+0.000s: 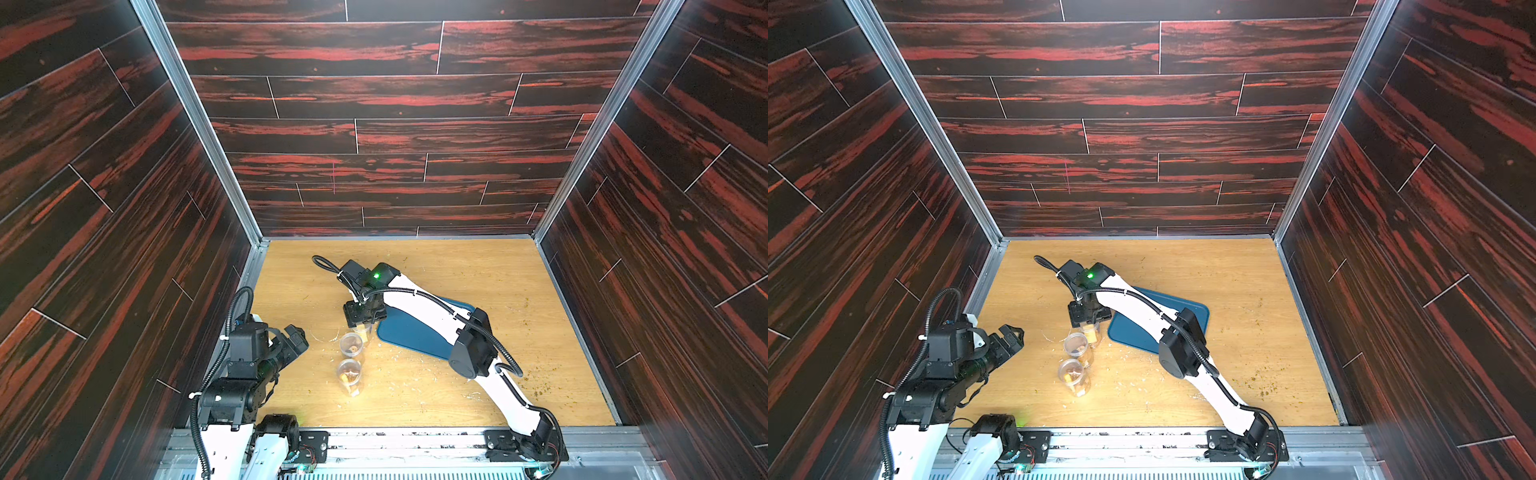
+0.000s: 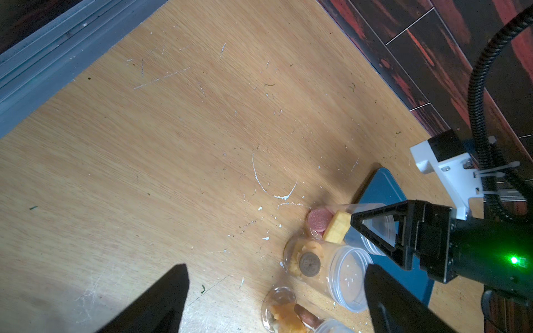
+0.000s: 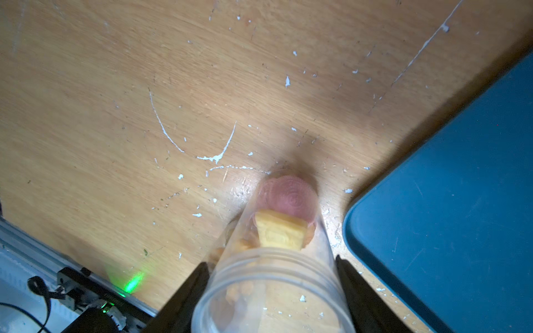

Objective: Pour the cookies out of the jar
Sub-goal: Pick up the jar from the center of the board.

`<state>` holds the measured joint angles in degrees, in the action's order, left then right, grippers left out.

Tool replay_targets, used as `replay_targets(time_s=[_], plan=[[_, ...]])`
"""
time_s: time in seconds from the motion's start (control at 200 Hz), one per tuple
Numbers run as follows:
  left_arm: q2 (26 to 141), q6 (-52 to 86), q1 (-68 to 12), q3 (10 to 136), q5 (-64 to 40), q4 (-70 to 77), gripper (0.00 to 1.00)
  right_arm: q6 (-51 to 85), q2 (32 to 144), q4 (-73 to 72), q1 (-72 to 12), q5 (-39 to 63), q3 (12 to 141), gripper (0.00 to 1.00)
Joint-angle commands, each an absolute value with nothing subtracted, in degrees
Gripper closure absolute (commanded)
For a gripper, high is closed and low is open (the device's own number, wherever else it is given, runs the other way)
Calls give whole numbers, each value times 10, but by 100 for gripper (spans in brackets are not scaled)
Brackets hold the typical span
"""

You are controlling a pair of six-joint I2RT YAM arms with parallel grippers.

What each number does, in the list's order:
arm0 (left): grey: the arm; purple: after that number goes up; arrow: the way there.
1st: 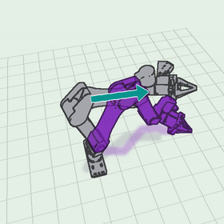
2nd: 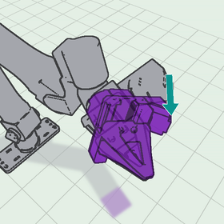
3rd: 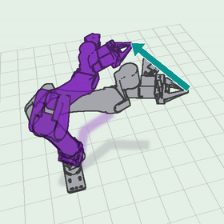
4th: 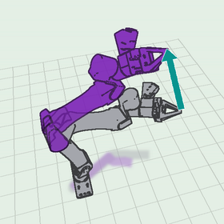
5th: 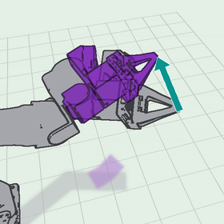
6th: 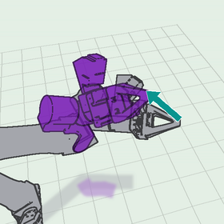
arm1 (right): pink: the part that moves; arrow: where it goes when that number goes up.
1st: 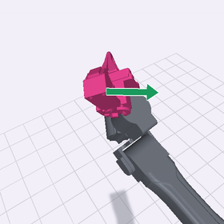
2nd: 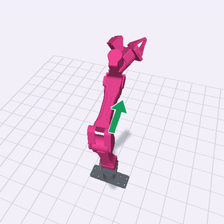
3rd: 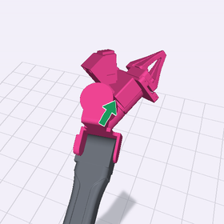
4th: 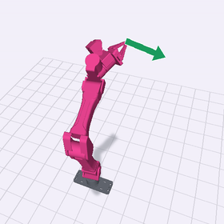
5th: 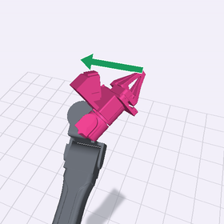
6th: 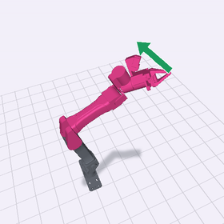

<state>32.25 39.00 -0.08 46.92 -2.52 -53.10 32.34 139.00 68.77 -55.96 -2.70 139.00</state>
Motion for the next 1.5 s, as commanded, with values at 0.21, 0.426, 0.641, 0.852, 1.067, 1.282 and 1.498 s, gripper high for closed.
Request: replay_targets(time_s=[0.21,0.426,0.641,0.852,1.067,1.282,1.498], plan=[[322,396,-1,467,-31,-517,1,335,1325,675,-525,-22,1373,37],[334,414,-1,461,-69,-468,1,349,1260,621,-490,39,1322,37],[373,501,-1,453,-128,-375,1,354,1143,535,-445,64,1165,37],[467,526,-2,471,-210,-246,1,421,962,389,-347,158,884,37],[572,615,-42,487,-275,-121,1,460,830,336,-274,226,730,38],[691,770,-114,519,-286,21,2,495,756,283,-247,258,691,37],[763,987,-157,499,-268,215,3,573,731,168,-234,312,663,37]])
